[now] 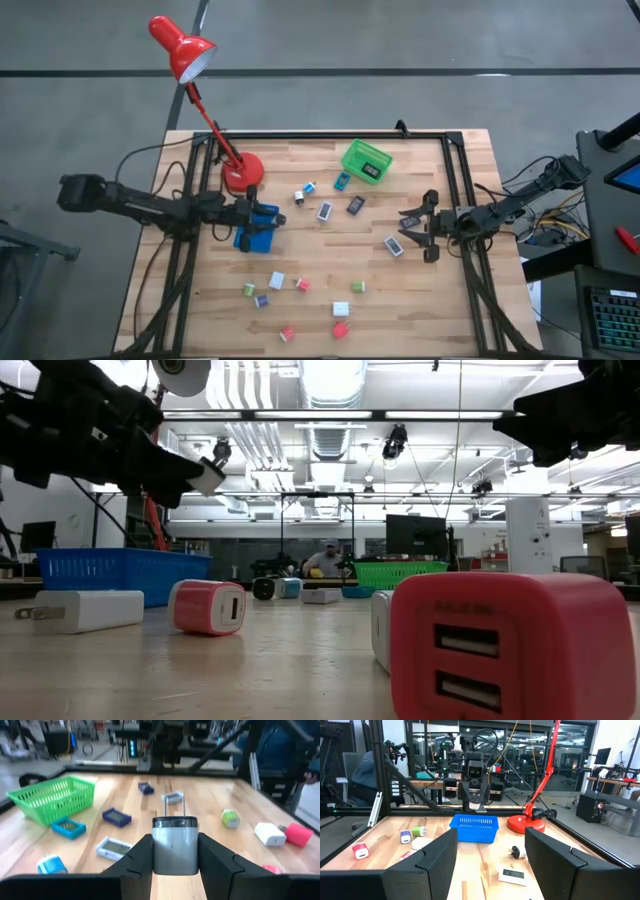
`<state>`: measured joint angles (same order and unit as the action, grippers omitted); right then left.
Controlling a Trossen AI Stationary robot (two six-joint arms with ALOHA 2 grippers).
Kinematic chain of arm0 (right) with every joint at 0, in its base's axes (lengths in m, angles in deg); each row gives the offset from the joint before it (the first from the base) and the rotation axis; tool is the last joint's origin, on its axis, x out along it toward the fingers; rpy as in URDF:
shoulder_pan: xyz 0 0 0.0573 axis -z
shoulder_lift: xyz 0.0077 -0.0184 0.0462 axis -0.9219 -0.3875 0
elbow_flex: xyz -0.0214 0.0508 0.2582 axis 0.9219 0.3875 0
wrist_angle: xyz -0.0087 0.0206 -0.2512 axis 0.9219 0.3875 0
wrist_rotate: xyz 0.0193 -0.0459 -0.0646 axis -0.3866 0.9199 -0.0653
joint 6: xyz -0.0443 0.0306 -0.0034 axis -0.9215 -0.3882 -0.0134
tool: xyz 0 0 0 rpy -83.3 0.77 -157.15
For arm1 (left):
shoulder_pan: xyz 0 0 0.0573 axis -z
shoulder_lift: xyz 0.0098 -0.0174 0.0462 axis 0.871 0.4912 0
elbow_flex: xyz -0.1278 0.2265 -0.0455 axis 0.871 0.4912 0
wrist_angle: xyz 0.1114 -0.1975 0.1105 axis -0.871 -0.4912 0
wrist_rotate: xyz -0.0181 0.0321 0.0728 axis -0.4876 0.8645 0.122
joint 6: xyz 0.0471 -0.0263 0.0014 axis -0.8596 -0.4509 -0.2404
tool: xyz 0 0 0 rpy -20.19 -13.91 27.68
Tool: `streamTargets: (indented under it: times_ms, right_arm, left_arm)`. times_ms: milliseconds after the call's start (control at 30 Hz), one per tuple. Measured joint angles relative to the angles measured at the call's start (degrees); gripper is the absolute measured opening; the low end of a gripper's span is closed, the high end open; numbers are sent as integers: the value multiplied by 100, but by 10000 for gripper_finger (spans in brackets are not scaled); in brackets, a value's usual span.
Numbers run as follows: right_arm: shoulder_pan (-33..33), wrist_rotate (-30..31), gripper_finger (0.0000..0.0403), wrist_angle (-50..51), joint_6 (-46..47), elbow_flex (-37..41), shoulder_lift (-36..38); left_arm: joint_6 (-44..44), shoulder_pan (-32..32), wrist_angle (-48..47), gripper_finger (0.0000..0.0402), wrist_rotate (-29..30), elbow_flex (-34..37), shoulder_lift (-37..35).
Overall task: Pick & Place Office items
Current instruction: Put the bottom white black charger adapter into the blue basket
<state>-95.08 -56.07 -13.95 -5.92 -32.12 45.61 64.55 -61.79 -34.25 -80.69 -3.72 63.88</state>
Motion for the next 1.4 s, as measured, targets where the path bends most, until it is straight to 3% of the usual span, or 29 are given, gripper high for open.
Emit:
streamTargets:
  times_ms: [433,700,967,1400]
  right_arm:
    - [2,-1,223,33,1,0,2]
    - [0,-1,223,31,1,0,2]
    - [2,-4,223,28,1,0,2]
    - [0,-4,223,28,1,2,0]
  left_arm:
    - [-285,0,-4656,120,361,-1905,-840]
    - [-433,0,-6562,120,496,-2906,-715]
    - [-520,0,-7605,120,492,-3512,-7]
    - [-701,0,-8139,120,480,-4036,1000]
